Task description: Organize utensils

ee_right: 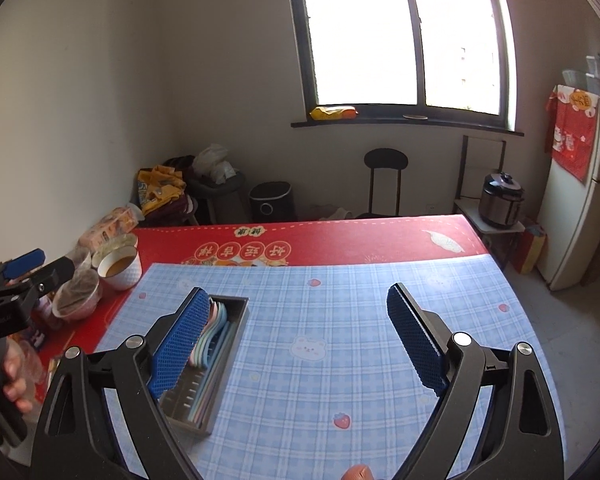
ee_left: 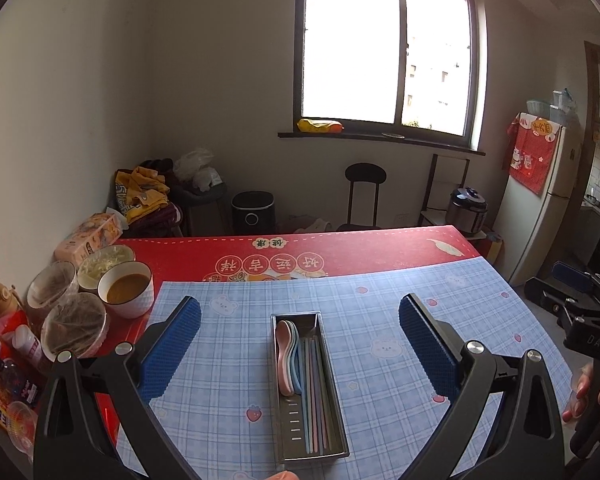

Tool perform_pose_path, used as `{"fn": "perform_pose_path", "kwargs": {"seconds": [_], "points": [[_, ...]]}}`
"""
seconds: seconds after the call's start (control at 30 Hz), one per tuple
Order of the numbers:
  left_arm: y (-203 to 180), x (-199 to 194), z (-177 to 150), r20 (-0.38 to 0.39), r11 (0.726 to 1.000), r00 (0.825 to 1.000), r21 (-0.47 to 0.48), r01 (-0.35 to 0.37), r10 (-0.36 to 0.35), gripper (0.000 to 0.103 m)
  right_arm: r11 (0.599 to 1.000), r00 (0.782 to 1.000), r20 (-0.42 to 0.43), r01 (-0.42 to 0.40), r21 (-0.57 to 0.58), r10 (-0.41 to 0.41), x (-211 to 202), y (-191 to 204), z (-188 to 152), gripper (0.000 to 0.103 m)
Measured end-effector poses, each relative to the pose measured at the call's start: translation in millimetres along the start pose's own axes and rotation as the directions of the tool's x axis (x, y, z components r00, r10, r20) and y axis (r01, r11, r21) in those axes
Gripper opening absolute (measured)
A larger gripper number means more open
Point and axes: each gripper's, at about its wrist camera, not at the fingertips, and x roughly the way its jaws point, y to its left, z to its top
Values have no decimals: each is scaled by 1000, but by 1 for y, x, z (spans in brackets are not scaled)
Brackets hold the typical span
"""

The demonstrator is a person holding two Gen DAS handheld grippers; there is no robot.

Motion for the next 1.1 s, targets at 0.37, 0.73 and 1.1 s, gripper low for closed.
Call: {"fn": "perform_pose_path", "kwargs": {"seconds": [0.37, 0.73, 1.1], "points": [[-3, -2, -8, -9, 999, 999, 4, -32, 32, 97, 1000, 1000, -2, 15, 6, -15, -2, 0, -4, 87], [-4, -9, -12, -3, 999, 999, 13, -44, 44, 97, 999, 1000, -1, 21, 24, -21, -5, 0, -6, 87], [5, -15, -18, 6, 998, 998, -22, -66, 66, 97, 1000, 1000, -11, 17, 25, -17, -4, 3, -8, 87]]}}
